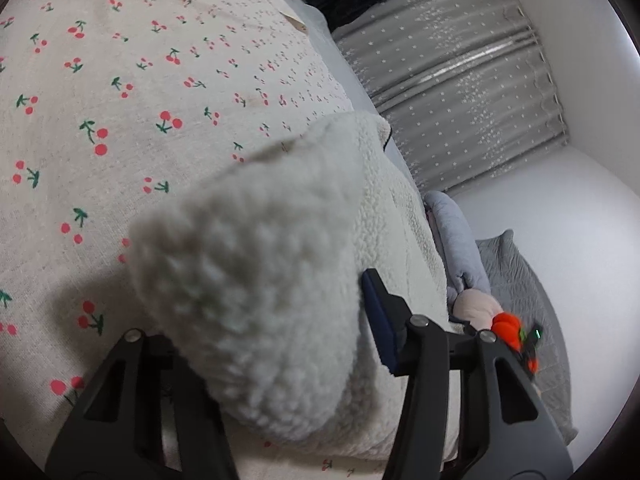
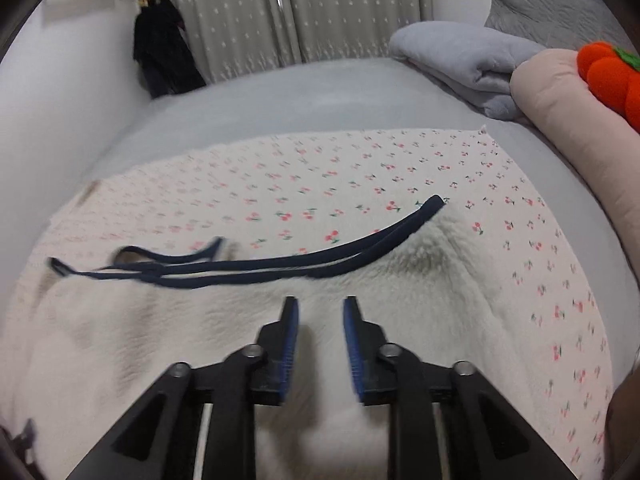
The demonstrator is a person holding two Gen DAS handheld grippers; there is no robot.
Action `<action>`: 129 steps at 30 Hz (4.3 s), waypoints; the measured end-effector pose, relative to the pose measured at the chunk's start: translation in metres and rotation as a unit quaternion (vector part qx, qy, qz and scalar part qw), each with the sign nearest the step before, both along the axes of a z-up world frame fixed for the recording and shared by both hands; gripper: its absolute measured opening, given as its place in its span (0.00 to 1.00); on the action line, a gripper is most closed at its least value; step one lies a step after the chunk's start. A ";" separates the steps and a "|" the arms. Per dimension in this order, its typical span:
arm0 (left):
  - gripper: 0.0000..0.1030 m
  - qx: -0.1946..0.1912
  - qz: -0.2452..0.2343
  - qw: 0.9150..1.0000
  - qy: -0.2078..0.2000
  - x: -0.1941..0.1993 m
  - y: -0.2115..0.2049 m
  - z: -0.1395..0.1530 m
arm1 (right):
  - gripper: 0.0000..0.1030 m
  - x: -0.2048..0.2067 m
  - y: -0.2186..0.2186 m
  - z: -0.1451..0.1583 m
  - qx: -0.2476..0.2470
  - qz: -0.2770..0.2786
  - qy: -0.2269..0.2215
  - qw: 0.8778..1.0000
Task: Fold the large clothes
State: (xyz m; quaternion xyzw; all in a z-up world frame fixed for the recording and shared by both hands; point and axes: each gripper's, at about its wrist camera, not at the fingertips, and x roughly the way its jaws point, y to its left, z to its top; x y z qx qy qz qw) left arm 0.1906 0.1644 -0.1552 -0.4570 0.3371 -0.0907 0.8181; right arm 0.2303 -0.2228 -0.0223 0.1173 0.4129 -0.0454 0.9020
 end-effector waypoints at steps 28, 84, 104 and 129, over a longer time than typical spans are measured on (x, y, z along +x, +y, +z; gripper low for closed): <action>0.30 0.183 -0.158 0.946 -0.216 -0.018 -0.166 0.192 | 0.28 -0.110 0.082 -0.040 0.256 0.175 0.012 0.950; 0.87 0.210 -0.305 0.923 -0.107 0.017 -0.146 0.113 | 0.32 -0.041 -0.030 0.015 0.261 0.159 0.123 0.944; 0.89 0.207 -0.386 0.891 -0.116 0.008 -0.256 0.095 | 0.21 -0.164 -0.176 -0.004 0.352 0.038 -0.018 0.935; 0.87 0.308 -0.369 0.862 -0.159 -0.006 -0.271 0.122 | 0.71 -0.068 -0.141 0.015 0.170 -0.018 -0.058 0.984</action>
